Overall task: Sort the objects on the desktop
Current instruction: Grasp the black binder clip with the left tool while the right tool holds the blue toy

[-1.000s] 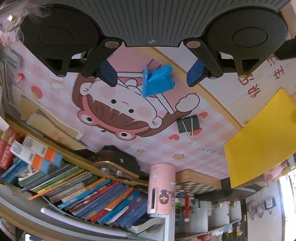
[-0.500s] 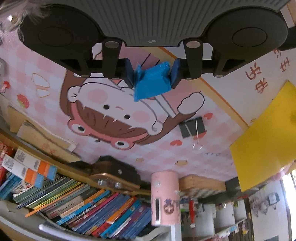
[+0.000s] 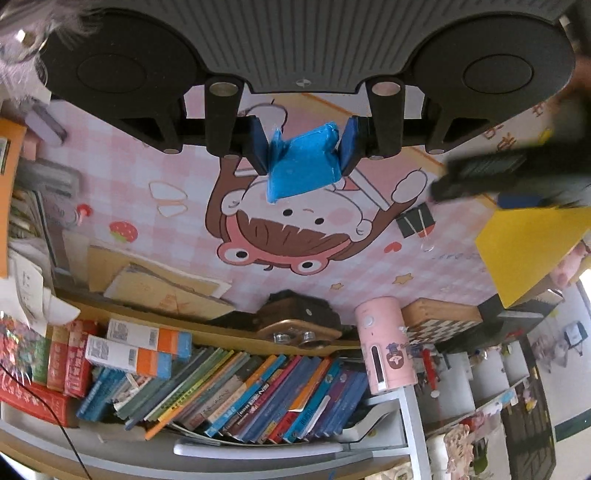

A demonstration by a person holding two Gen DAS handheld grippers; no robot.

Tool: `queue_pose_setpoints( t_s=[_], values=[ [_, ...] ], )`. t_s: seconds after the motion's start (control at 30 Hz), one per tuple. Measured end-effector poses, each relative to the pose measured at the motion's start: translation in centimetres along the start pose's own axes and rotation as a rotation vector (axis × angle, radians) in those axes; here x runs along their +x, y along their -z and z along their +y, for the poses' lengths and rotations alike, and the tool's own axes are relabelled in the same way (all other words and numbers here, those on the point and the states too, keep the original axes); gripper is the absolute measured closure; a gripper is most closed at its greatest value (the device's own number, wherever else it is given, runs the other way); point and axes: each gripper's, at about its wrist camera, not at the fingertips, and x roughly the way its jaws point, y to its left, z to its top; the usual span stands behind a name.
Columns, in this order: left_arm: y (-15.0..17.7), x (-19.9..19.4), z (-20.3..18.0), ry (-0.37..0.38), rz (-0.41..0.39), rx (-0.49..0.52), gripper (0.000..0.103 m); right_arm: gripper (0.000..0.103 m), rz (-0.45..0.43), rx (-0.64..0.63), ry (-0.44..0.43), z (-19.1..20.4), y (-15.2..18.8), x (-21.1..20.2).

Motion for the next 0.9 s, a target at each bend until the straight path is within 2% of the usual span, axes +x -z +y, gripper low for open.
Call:
queue_pose_setpoints(
  t_s=[0.13,0.2,0.27,0.47,0.53,0.57,0.6,0.73,0.9],
  values=[
    [-0.5,2.8,-0.8,-0.069,0.026,-0.084,0.027,0.066,0.008,0.006,-0.014,0.1,0.3,-0.3],
    [-0.4,3.9,-1.0,-0.104,0.048,-0.141,0.037,0.066,0.014,0.009,-0.010,0.0,0.4,-0.4],
    [-0.4,4.6,-1.2,-0.141,0.046,-0.186,0.039,0.066,0.023,0.009,-0.006,-0.2,0.6,-0.5],
    [-1.0,5.9,-2.7,-0.201,0.014,-0.188,0.041,0.066,0.053,0.008,0.006,-0.8,1.3,-0.8],
    [-1.1,6.2,-2.9,-0.219,0.008,-0.183,0.044,0.066,0.061,0.013,0.008,-1.0,1.4,-0.8],
    [-1.2,6.3,-3.0,-0.226,0.005,-0.179,0.051,0.066,0.065,0.015,0.009,-1.1,1.5,-0.8],
    [-1.3,6.3,-3.1,-0.225,0.000,-0.173,0.058,0.066,0.069,0.017,0.009,-1.1,1.6,-0.9],
    [-1.3,6.0,-3.0,-0.210,-0.002,-0.153,0.059,0.066,0.075,0.023,0.011,-1.2,1.7,-0.9],
    [-1.6,3.6,-3.0,-0.136,-0.080,-0.083,0.059,0.066,0.072,0.016,-0.005,-0.8,1.7,-0.8]
  ],
)
